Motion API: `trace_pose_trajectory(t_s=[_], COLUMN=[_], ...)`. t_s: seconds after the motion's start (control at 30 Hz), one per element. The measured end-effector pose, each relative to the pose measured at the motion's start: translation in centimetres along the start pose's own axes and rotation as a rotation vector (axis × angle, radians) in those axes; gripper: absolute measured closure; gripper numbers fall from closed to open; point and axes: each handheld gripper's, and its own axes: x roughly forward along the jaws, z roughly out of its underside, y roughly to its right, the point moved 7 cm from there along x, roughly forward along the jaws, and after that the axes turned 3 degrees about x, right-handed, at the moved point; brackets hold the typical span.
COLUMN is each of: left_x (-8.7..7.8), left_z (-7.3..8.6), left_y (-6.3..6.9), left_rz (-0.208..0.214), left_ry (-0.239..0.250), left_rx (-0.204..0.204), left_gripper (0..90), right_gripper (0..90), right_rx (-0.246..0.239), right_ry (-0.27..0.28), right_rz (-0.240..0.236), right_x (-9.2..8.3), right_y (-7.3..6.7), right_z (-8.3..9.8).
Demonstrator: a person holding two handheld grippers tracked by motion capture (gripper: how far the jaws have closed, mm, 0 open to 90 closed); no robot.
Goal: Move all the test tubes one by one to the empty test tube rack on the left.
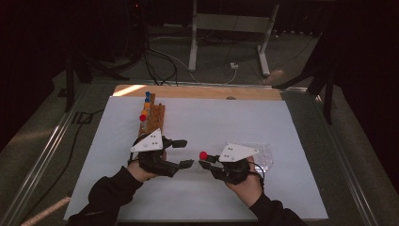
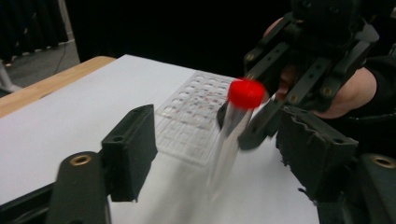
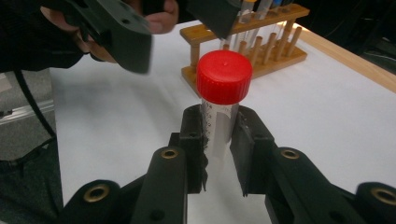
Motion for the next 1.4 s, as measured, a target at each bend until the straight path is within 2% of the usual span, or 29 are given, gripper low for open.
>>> trace_pose_trajectory(t_s=[0.23, 0.3, 0.5, 0.6, 0.77, 0.83, 1.0, 1.07, 1.1, 1.17, 1.27, 1.3, 1.4], left_x=[1.0, 1.2, 1.7, 1.8, 1.4, 1.0, -1.2, -2.3, -2.9, -4.0, -5.6, -6.1, -7.6], left_z=[-0.5, -0.5, -0.5, -0.8, -1.2, -1.6, -2.9, -3.3, -3.4, -3.7, -3.8, -3.8, -3.6], left_y=[0.6, 0.6, 0.8, 0.9, 0.8, 0.6, -1.1, -2.0, -2.4, -3.3, -4.7, -5.1, -6.4], left_rz=[0.016, 0.010, 0.002, -0.003, -0.010, -0.023, -0.085, -0.111, -0.131, -0.161, -0.218, -0.235, -0.286], left_ry=[0.005, -0.010, -0.008, -0.003, 0.001, 0.002, 0.020, 0.027, 0.024, 0.024, 0.017, 0.016, 0.021], left_rx=[0.026, 0.035, 0.046, 0.073, 0.086, 0.096, 0.102, 0.092, 0.092, 0.089, 0.089, 0.086, 0.067], left_gripper=[47.1, 52.4, 60.3, 68.0, 71.5, 71.7, 71.8, 71.8, 71.8, 71.8, 71.8, 71.8, 71.8], right_gripper=[75.3, 75.3, 75.3, 75.3, 74.9, 73.5, 41.1, 33.5, 27.1, 17.2, 6.3, 1.2, 0.6], right_rx=[0.002, 0.006, 0.006, 0.005, 0.015, 0.015, 0.042, 0.045, 0.056, 0.081, 0.086, 0.081, 0.071], right_ry=[-0.014, -0.017, -0.019, -0.020, -0.011, 0.009, 0.075, 0.106, 0.099, 0.096, 0.116, 0.119, 0.125], right_rz=[-0.007, -0.007, -0.001, -0.001, -0.003, -0.002, 0.008, 0.019, 0.035, 0.021, 0.013, 0.035, 0.067], right_x=[0.6, 0.8, 1.2, 1.3, 1.4, 1.2, 0.3, -0.2, -0.3, -0.6, -1.3, -1.5, -2.2], right_y=[-0.2, -0.2, -0.3, -0.4, -0.6, -0.6, -0.3, -0.1, 0.0, 0.1, 0.2, 0.3, 0.5], right_z=[0.1, 0.1, -0.1, -0.2, -0.5, -0.7, -1.2, -1.3, -1.2, -1.0, -0.6, -0.6, -0.4])
